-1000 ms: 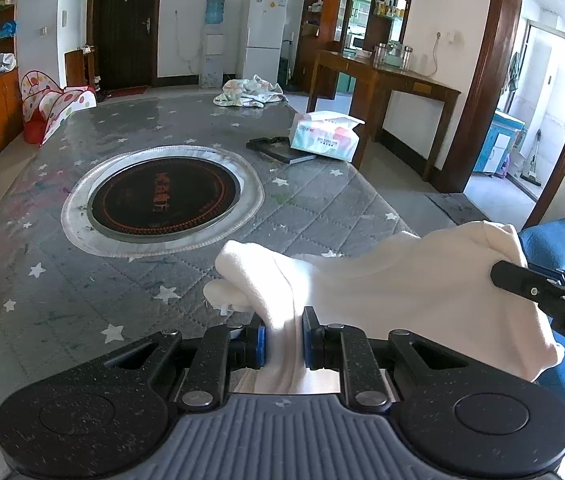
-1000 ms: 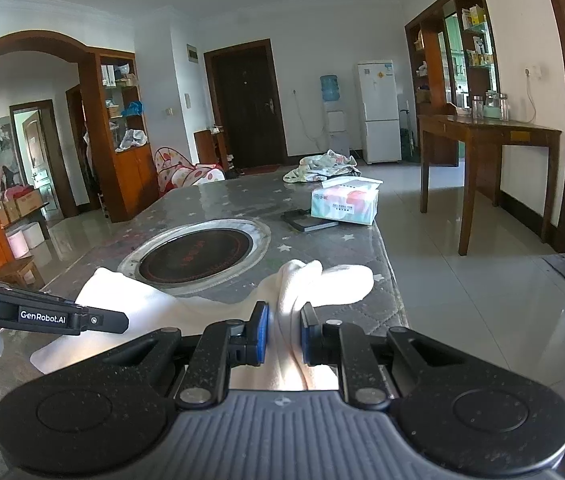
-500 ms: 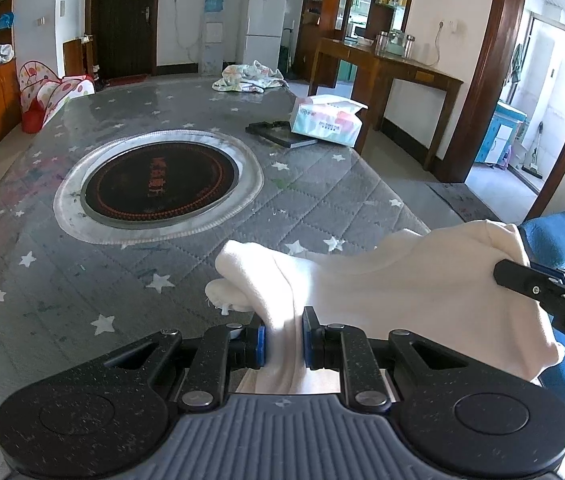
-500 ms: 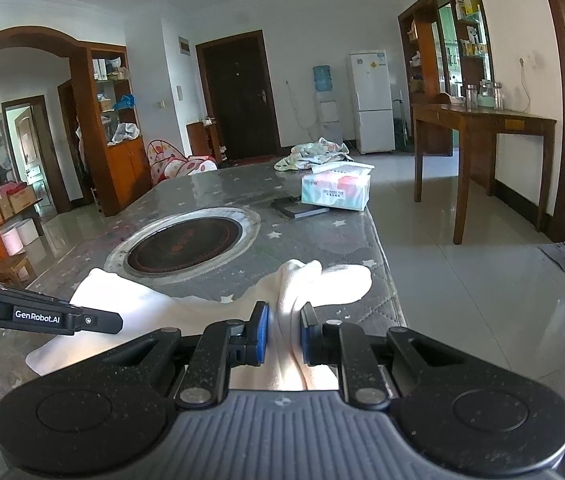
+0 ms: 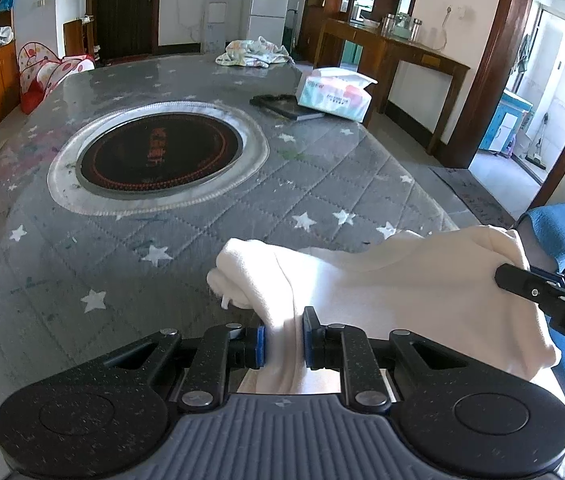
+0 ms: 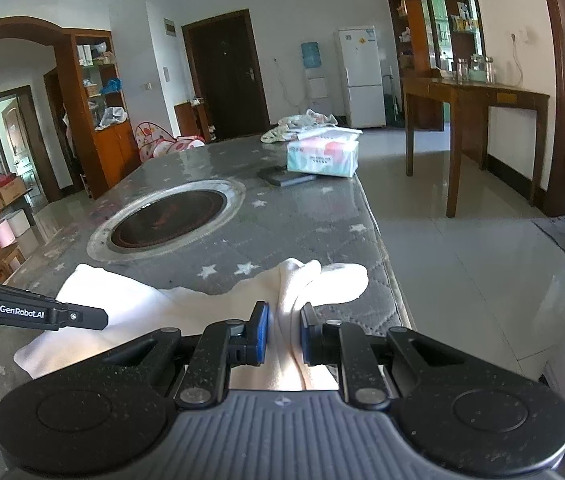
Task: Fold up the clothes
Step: 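Lower the cream sweatshirt bundle onto the table and open both grippers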
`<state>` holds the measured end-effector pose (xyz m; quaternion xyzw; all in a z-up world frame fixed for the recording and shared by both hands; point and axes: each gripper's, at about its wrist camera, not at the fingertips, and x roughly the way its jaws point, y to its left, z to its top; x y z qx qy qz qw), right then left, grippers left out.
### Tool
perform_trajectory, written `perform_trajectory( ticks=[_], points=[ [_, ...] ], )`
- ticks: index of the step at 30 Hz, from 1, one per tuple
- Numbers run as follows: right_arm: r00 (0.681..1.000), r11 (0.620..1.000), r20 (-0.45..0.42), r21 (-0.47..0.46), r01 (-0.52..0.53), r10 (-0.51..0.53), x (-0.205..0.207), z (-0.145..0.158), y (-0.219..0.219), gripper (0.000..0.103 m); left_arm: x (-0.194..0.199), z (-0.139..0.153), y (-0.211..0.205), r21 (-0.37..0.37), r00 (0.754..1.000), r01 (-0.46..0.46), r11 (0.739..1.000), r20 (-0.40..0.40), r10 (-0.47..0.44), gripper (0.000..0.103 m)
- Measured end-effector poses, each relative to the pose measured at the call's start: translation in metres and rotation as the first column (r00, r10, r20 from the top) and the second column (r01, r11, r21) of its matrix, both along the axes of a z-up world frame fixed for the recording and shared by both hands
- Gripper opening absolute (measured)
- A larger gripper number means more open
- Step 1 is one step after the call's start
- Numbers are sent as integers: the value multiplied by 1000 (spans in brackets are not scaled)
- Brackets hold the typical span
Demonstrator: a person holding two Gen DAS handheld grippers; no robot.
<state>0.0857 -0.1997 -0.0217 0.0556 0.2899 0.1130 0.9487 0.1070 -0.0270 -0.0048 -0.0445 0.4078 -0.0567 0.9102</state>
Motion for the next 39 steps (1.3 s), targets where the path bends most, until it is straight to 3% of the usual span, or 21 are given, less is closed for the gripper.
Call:
perform_trajectory(
  ticks=[17,22,28,39],
  points=[
    [996,999,-83,-18,42,-43,17,-33,-9,16,7,-25,11,0,998,-24,1000,-52,24,31],
    [993,998,-106,-22,54,-56,20,-42,-11,22,8,-27,14,5,998,-31,1000,-50,31,42],
    [992,997,-109,-30,67,-70,20,-44,-14,33,8,-30,20,-4,998,-47,999,-51,47,53],
    [996,992,-48,-99,76,-81,5,-27,-8,37,2,-29,23,9,997,-64,998,-43,64,62]
  ],
)
